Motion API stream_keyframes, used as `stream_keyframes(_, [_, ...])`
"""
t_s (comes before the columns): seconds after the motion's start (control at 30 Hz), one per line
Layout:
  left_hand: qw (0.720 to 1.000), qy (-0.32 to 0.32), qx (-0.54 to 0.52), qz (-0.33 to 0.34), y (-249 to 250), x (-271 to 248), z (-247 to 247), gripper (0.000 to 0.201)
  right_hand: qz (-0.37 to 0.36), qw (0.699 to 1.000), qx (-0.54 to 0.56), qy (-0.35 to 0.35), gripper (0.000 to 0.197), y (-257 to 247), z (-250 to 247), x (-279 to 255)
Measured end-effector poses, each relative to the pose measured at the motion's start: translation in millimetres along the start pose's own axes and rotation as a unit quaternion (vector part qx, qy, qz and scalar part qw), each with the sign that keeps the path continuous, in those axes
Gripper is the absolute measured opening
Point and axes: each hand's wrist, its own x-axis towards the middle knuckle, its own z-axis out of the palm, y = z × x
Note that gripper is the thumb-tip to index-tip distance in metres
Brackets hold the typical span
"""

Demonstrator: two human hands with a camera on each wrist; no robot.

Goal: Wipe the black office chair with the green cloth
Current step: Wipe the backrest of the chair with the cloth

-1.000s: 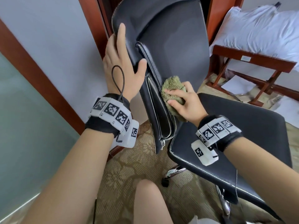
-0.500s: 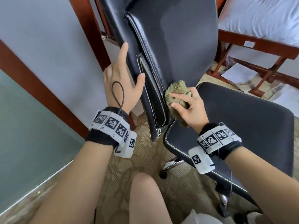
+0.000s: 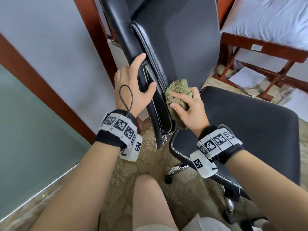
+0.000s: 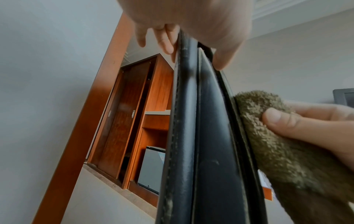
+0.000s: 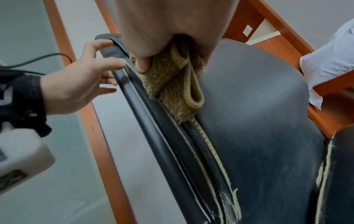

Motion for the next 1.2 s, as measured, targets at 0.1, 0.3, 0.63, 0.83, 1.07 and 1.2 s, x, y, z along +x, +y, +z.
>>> stream_keyframes(0.1, [1.000,0.012,0.002,-0.004,12,-14,-6,0.065,0.004,1.000,0.010,-0.009,0.033,-6,-9,-12])
stream_keyframes(0.3, [0.998,0.031,0.058,0.007,45,-46,-17,0.073,0.027,0.998,0.043,-0.031,0.031,-18,-36,-36])
stream_keyframes(0.63, [0.962,0.107,0.215,0.131,71,-36,-55,0.052,0.032,0.993,0.114,0.012,0.032,-37,-69,-50])
stream_keyframes(0.83, [0.914,0.096,0.279,0.280,77,-18,-93,0.044,0.010,0.989,0.144,0.021,0.029,-60,-65,-16])
stream_keyframes(1.07, [0.863,-0.034,0.391,0.319,114,15,-95,0.050,-0.014,0.993,0.114,0.008,0.026,-50,-62,-22])
stream_keyframes(1.2, [0.868,-0.024,0.410,0.279,108,32,-104,0.052,-0.014,0.995,0.096,-0.004,0.028,-40,-66,-32])
